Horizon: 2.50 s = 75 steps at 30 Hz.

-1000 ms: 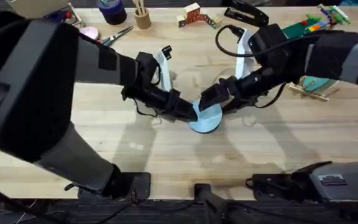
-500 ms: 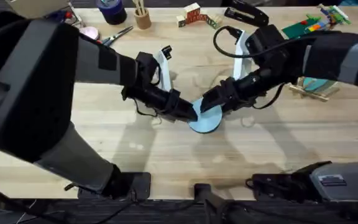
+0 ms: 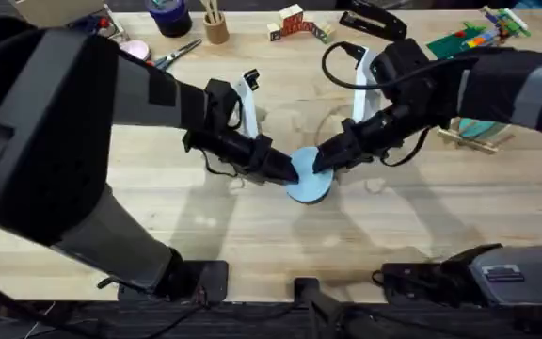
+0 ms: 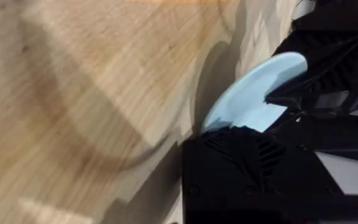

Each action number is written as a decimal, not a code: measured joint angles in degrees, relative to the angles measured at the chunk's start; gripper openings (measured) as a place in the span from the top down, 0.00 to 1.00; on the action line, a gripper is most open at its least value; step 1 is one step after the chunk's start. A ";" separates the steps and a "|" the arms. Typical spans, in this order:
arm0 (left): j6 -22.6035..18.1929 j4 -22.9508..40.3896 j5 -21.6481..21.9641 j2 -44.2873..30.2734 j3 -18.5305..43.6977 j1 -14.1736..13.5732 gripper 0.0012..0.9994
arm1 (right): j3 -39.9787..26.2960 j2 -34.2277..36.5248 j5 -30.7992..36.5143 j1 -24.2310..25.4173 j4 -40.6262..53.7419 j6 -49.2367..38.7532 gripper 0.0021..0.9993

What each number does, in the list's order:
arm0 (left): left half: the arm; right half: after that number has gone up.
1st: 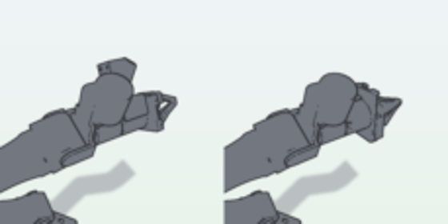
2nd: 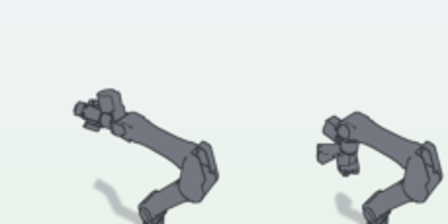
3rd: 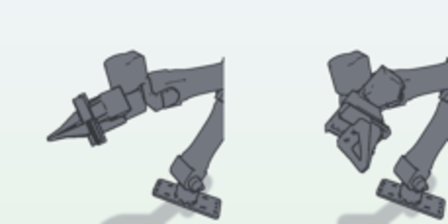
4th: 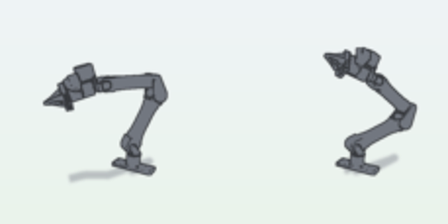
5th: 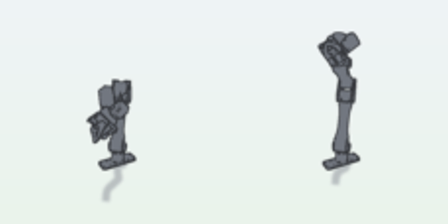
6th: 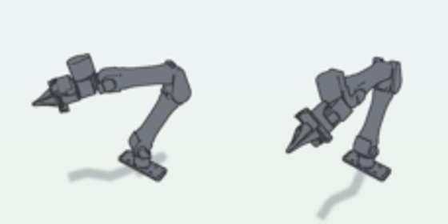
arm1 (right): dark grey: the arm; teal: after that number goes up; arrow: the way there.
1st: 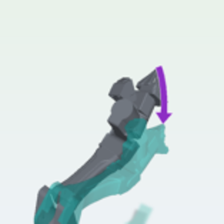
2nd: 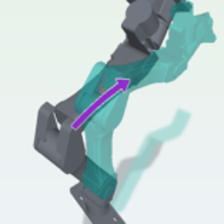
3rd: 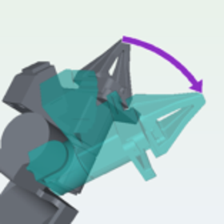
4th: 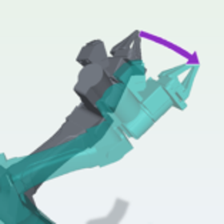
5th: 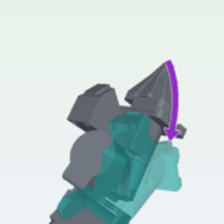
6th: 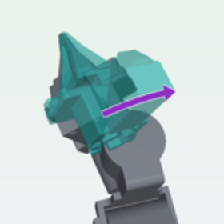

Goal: Pick up the plates from the table one by one and place each into a slot on the dish rack.

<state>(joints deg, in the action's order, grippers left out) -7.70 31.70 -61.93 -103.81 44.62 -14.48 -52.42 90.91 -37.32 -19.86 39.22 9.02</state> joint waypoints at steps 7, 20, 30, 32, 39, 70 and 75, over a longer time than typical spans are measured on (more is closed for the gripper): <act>0.00 0.04 -0.02 0.00 0.00 0.00 0.96 | 0.00 0.00 -0.03 0.00 0.02 0.00 0.97; -0.04 5.39 2.07 0.00 2.47 -0.04 0.96 | 0.00 -0.78 -0.82 -0.26 -0.04 -0.02 0.97; -1.70 14.38 8.97 4.17 8.41 -0.28 0.96 | -3.93 -7.38 7.16 -0.76 11.00 -0.04 0.97; -1.73 16.47 11.27 7.46 9.90 -0.28 0.96 | -5.61 -8.69 9.46 -0.76 12.87 -0.04 0.97; -1.51 23.59 22.09 18.87 17.77 -0.28 0.96 | -12.24 -12.16 17.55 -0.76 19.34 -0.02 0.97; 1.12 32.24 50.67 32.63 31.30 -0.28 0.04 | -38.71 -13.07 52.19 -0.76 45.06 17.44 0.97; 1.06 32.24 51.09 32.62 31.30 -0.28 0.01 | -42.36 -13.07 54.54 -0.15 48.14 19.81 0.97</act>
<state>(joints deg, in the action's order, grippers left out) -6.64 63.94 -10.84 -71.19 75.92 -14.76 -94.78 77.84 17.22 -20.01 87.36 28.83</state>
